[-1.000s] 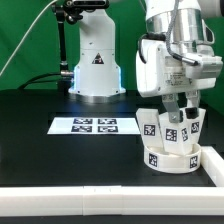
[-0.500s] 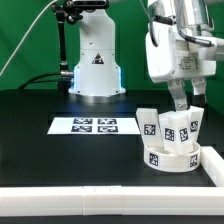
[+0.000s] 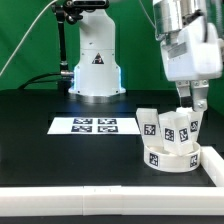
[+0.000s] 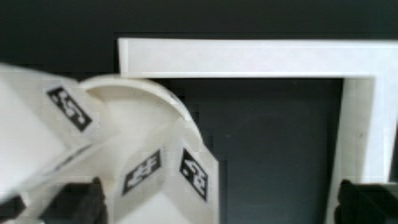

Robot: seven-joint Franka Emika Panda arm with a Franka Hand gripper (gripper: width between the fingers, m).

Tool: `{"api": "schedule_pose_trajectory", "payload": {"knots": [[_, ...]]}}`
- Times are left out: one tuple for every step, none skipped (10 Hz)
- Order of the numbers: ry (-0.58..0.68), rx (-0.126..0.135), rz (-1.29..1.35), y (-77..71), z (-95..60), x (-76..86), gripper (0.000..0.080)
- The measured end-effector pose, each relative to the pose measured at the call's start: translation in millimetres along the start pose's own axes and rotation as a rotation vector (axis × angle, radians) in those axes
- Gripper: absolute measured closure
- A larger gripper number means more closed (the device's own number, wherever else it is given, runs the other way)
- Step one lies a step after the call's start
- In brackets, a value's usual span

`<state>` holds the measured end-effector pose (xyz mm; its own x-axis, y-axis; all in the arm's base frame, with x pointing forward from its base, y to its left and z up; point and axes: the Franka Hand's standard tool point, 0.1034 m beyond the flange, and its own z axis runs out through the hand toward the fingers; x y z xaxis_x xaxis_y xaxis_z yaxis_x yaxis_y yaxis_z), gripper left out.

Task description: Assemble stool

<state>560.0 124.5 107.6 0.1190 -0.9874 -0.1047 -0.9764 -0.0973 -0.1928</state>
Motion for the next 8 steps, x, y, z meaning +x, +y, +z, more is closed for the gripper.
{"api": "schedule_pose_trajectory", "payload": {"knots": [[-0.009,-0.026,-0.082,-3.1,-1.9,-5.0,0.0151],[0.001,-0.012,-0.147,-4.3,-1.9,-1.3,0.0151],[0.002,-0.014,-0.231,-3.5,-1.4,-0.5,0.0151],[0.002,-0.014,-0.287,-3.5,-1.4,-0.4,0.0151],[0.002,-0.014,-0.33,-3.5,-1.4,-0.3,0.0151],[0.002,-0.014,-0.398,-3.6,-1.4,0.1,0.0151],[0.011,-0.021,-0.533,-3.7,-1.3,1.5,0.0151],[0.027,-0.031,-0.703,-4.4,-1.2,3.7,0.0151]]}}
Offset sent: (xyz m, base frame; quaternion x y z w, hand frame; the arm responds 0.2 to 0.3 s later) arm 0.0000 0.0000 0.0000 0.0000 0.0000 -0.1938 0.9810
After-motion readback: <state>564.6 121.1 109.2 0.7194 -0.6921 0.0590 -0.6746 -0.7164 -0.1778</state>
